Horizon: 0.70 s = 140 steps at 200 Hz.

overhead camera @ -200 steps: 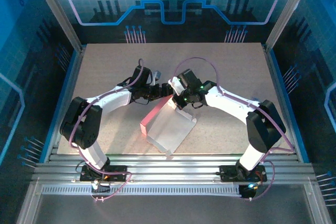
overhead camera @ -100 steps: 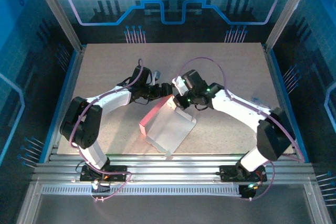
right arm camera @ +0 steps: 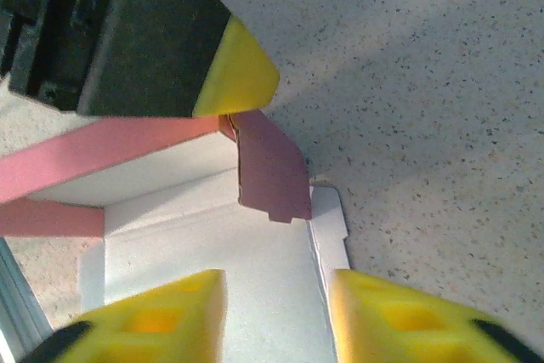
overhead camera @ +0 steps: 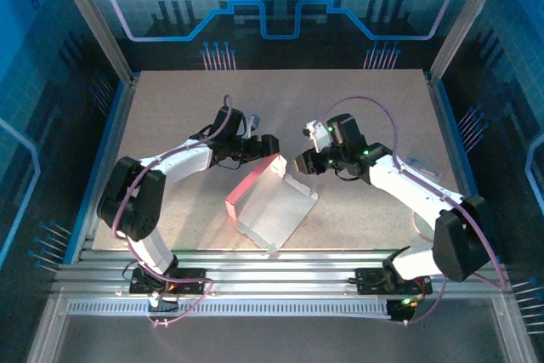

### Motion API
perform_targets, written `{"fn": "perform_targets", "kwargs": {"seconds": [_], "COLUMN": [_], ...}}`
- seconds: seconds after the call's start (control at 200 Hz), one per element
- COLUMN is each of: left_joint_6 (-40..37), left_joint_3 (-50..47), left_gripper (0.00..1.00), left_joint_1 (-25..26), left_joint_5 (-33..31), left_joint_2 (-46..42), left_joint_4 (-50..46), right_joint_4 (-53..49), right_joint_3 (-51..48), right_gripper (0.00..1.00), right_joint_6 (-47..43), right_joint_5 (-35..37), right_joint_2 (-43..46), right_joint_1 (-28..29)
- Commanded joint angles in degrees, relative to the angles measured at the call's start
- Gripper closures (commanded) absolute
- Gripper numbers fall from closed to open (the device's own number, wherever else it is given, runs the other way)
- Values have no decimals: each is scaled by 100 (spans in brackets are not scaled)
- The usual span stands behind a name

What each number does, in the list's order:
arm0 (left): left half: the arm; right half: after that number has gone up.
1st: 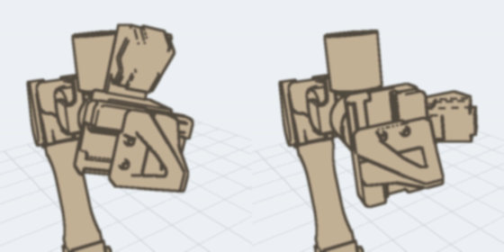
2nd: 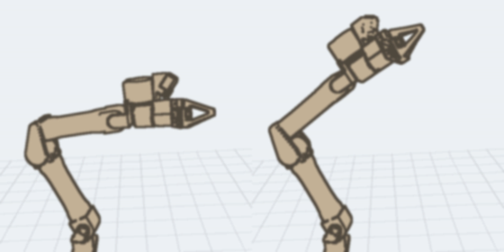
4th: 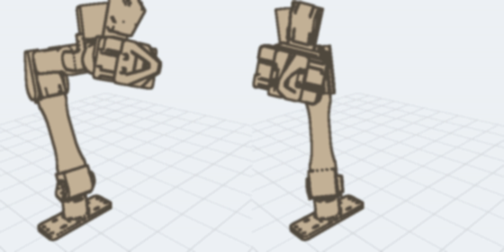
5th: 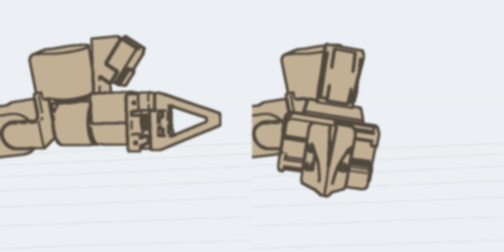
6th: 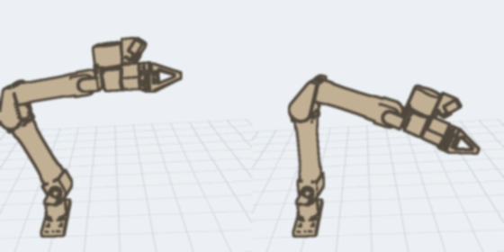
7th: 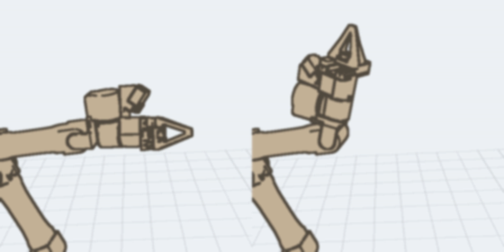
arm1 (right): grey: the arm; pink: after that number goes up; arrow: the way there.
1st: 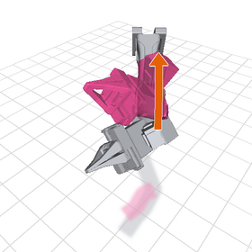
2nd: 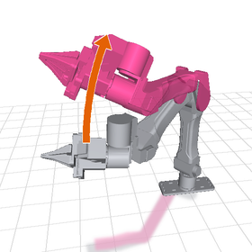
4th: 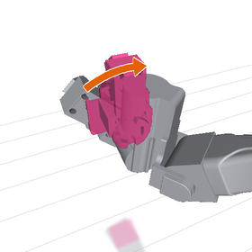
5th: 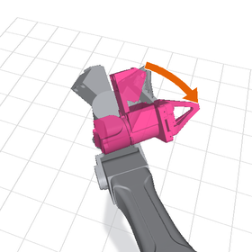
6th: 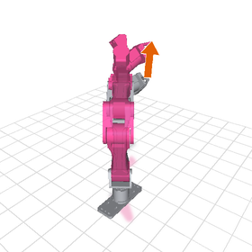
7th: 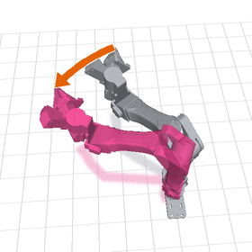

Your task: Fold the paper box

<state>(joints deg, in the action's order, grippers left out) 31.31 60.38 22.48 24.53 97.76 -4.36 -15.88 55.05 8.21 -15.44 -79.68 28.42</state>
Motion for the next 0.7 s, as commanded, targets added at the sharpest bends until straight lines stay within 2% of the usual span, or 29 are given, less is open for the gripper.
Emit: {"fn": "perform_targets", "kwargs": {"seconds": [0.0, 0.345, 0.695], "left_joint_6": [-173, -214, -378], "left_joint_3": [34, 78, 226], "left_gripper": [19, 19, 19], "left_joint_1": [-58, -101, -165], "left_joint_5": [121, 120, 444], "left_joint_2": [155, 250, 388], "left_joint_4": [-152, -248, -303], "right_joint_4": [712, 1486, 1614], "right_joint_3": [-275, -251, 9], "right_gripper": [79, 76, 71], "right_joint_6": [-316, -431, -503], "right_joint_5": [-73, -372, -337], "right_joint_2": [-193, -1229, -1583], "right_joint_1": [-65, -11, 312]}}
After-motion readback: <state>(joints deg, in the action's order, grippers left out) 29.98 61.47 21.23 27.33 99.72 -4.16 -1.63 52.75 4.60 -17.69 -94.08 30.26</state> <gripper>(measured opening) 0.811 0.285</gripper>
